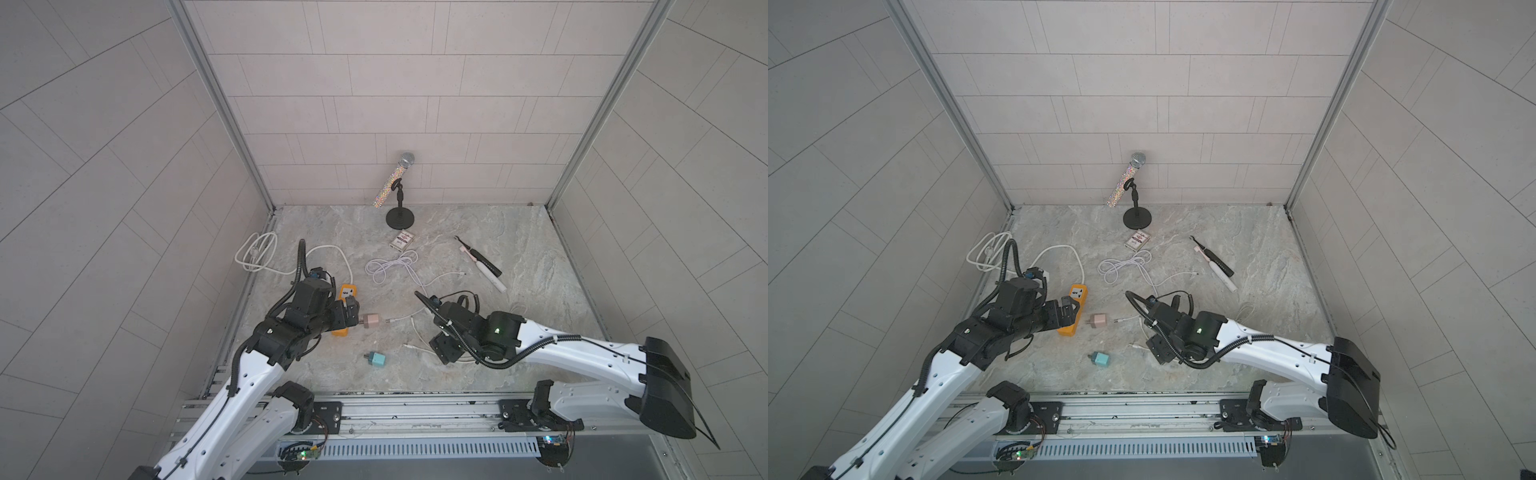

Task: Charge the electric toothbrush
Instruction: Pick up the charging cable from the center of the board.

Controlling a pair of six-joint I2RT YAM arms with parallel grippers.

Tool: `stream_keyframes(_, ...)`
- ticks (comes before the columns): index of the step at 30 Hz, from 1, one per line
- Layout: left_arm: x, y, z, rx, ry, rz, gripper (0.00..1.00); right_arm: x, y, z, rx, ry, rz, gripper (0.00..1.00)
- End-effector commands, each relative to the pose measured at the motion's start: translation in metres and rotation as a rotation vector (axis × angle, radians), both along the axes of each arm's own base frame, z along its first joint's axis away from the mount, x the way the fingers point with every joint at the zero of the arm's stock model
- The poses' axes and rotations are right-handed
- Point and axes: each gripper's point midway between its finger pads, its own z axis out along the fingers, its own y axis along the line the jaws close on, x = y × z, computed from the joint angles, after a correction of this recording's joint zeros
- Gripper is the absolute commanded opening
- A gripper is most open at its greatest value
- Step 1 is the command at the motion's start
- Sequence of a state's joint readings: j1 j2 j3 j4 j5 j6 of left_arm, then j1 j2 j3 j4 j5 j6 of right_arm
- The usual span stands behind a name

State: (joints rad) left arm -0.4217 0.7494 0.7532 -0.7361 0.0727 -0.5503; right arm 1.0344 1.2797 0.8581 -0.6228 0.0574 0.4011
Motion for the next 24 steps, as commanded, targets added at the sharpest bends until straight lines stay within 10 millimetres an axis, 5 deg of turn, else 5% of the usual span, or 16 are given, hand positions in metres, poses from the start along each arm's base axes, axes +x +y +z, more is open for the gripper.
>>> stream_keyframes(1, -0.011, 0.008, -0.004, 0.021, 0.038, 0.025, 1.00, -0.004, 0.012, -0.010, -0.038, 0.034, 0.079, 0.74)
stream_keyframes(12, -0.010, 0.009, -0.005, -0.027, 0.031, 0.077, 1.00, -0.007, 0.060, -0.038, -0.089, 0.046, 0.261, 0.59)
stream_keyframes(24, -0.012, 0.019, -0.001, -0.015, 0.007, 0.127, 1.00, 0.002, 0.072, -0.060, -0.141, 0.033, 0.315, 0.48)
